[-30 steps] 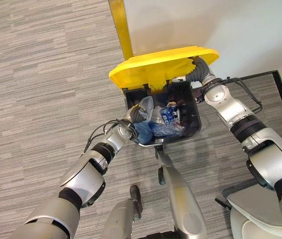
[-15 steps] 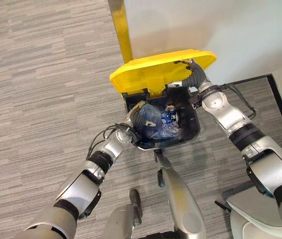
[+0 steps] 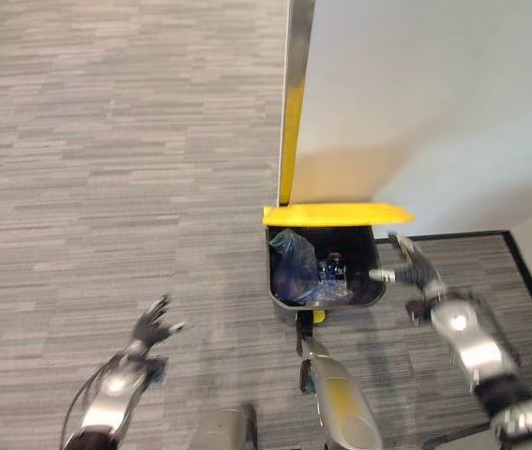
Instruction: Gather garbage on tea table into small bin, then transfer packed bag to large trash can.
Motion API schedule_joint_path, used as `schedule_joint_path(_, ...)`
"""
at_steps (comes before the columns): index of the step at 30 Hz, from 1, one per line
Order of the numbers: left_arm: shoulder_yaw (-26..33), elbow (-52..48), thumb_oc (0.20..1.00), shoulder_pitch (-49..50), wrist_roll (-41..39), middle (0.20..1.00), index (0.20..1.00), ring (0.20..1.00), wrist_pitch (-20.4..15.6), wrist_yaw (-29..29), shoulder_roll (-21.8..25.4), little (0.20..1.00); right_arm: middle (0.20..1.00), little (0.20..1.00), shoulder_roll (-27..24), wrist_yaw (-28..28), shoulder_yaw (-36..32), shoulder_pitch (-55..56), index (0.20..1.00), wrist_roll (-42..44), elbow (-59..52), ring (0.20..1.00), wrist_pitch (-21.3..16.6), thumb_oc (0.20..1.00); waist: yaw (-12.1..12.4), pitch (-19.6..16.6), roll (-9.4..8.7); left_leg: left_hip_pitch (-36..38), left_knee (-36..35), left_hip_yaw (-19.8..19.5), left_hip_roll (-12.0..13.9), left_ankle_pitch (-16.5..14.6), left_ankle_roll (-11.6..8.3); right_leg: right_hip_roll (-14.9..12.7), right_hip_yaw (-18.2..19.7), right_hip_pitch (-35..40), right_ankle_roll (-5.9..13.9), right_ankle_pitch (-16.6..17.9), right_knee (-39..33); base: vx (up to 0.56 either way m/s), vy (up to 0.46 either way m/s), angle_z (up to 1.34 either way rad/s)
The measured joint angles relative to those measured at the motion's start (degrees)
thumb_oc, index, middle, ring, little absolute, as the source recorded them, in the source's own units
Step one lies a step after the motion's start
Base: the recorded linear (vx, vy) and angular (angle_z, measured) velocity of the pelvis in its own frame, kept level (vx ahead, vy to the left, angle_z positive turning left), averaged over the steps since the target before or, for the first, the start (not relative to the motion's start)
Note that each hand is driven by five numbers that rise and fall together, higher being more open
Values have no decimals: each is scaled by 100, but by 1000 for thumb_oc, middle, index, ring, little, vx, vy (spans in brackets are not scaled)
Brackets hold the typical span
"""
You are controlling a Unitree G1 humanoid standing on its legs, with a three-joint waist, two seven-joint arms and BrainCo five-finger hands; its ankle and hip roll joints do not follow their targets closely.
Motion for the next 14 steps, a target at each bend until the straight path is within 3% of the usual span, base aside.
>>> schedule_joint_path(2,25,52,1000,77,0,1000,1000,1000,42,13,-20,1000,1000,1000,-2,66,-41,230,1000,-1,146,1000,44,1000,-32,-49,67,-108,-100,51,35,252,35,-31,1,-145,3,120,355,-184,73,-7)
schedule_joint_path(3,-37,49,1000,75,1,1000,1000,1000,45,7,-78,1000,1000,1000,-2,81,-66,313,1000,0,235,1000,44,1000,-14,-59,201,-219,-153,93,111,366,78,-2,58,-260,-3,46,1032,-205,46,-12)
schedule_joint_path(4,-109,37,1000,32,1,1000,1000,1000,43,-5,-182,1000,1000,1000,14,94,-107,410,1000,1,247,1000,37,1000,0,-115,314,-315,-243,89,193,533,99,46,155,-342,11,-281,1992,-135,4,4)
schedule_joint_path(5,-275,37,1000,-128,3,1000,1000,1000,47,-62,-170,1000,1000,1000,67,108,-131,445,1000,3,306,1000,3,1000,-18,-133,403,-510,-381,3,205,821,140,8,388,275,-25,-859,2976,-53,-158,3)
schedule_joint_path(7,-273,39,1000,-274,5,1000,1000,1000,48,-76,-130,1000,1000,1000,83,112,-145,380,1000,4,348,1000,-27,1000,11,-109,464,-598,-467,4,218,972,91,52,505,538,-181,-884,2637,69,-215,5)
schedule_joint_path(8,-247,-9,1000,-268,3,1000,1000,1000,44,-62,-239,1000,1000,1000,135,106,-171,384,1000,2,424,1000,-94,1000,32,-133,545,-547,-669,2,293,1080,-10,196,466,574,-276,-1391,2593,156,-194,-25)
schedule_joint_path(9,-274,-337,1000,-18,1,1000,1000,1000,28,-28,-273,1000,1000,1000,194,118,-143,571,1000,2,421,1000,-81,1000,168,-426,548,-583,-906,68,388,1130,-240,401,460,781,-376,-1313,1692,114,-136,-28)
schedule_joint_path(10,-264,-350,1000,5,1,1000,1000,1000,56,4,-376,1000,1000,1000,178,116,-132,525,1000,1,441,1000,-79,1000,146,-414,537,-572,-939,79,414,1166,-321,442,471,831,-600,-1035,1494,162,-175,-39)
schedule_joint_path(12,-336,-344,1000,75,1,1000,1000,1000,56,-12,-488,1000,1000,1000,164,104,-177,543,1000,1,440,1000,-72,1000,150,-528,528,-546,-1188,133,497,1288,-392,554,473,858,-712,-676,1242,142,-110,-14)
schedule_joint_path(14,-331,-353,1000,157,1,1000,1000,1000,58,-37,-590,1000,1000,1000,96,95,-341,864,1000,1,457,1000,-66,1000,88,-876,604,-274,-1658,88,804,1682,-572,885,295,1173,-845,-521,700,141,-95,-2)
